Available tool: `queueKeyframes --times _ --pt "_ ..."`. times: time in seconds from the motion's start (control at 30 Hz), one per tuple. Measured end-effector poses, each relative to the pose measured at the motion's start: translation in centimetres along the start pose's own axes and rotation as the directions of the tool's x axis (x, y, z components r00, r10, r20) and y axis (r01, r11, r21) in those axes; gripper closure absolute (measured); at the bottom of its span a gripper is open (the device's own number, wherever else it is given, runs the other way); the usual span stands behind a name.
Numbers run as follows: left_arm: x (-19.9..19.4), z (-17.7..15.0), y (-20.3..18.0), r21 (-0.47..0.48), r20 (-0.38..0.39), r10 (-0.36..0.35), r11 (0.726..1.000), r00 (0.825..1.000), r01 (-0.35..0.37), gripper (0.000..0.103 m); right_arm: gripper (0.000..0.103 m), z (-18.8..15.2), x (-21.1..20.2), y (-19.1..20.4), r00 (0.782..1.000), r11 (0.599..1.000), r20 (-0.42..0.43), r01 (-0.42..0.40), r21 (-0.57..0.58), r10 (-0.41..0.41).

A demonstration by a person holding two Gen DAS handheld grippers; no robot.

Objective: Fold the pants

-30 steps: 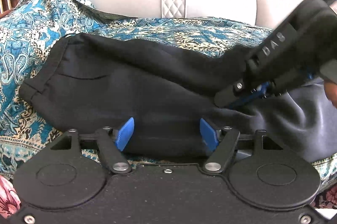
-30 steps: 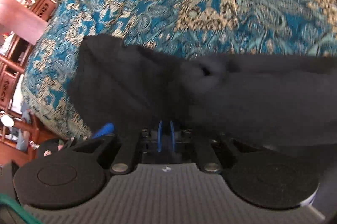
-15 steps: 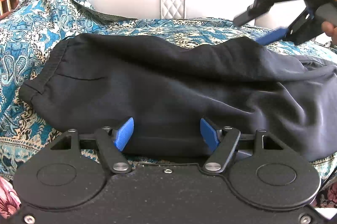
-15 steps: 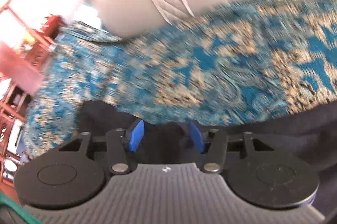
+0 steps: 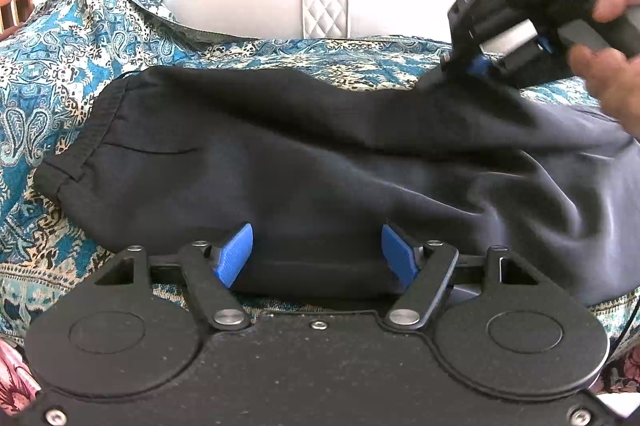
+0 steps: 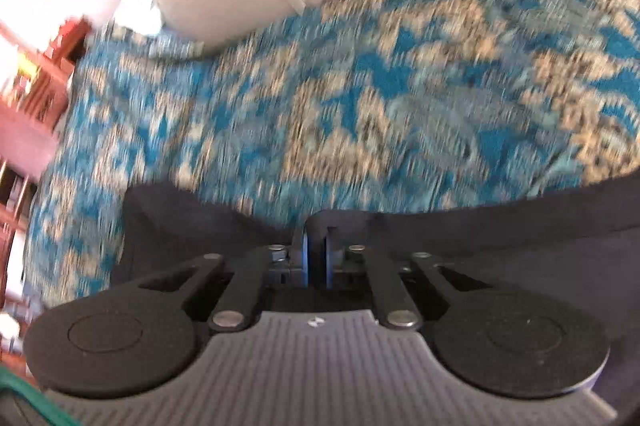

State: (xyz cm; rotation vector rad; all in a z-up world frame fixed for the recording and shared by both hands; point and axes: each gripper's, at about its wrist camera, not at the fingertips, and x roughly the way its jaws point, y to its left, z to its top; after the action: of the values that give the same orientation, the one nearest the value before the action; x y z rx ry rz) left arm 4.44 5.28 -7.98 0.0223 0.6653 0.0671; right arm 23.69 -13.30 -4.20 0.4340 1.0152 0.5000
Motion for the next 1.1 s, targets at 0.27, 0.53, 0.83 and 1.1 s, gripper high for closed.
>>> queueKeyframes --times 0.27,0.53,0.83,1.1 --pt "-0.1 -0.2 0.0 0.0 0.007 -0.003 1.0 1.0 0.003 0.032 0.096 3.6 0.8 1.4 0.961 0.99 0.265 0.103 -0.1 -0.074" --pt "-0.1 -0.3 0.1 0.013 0.014 -0.015 1.0 1.0 0.015 0.032 0.092 3.9 6.0 -0.2 0.958 0.968 0.237 0.198 -0.152 -0.159" --pt "0.0 0.0 0.3 0.02 0.004 -0.026 0.999 1.0 0.026 0.032 0.036 7.8 2.2 -2.0 0.93 0.985 0.356 0.138 -0.099 -0.095" --pt "0.2 0.4 0.5 0.02 -0.009 -0.025 0.999 1.0 0.026 0.032 0.075 0.5 -1.1 -0.1 0.94 0.918 0.333 0.198 -0.345 -0.078"
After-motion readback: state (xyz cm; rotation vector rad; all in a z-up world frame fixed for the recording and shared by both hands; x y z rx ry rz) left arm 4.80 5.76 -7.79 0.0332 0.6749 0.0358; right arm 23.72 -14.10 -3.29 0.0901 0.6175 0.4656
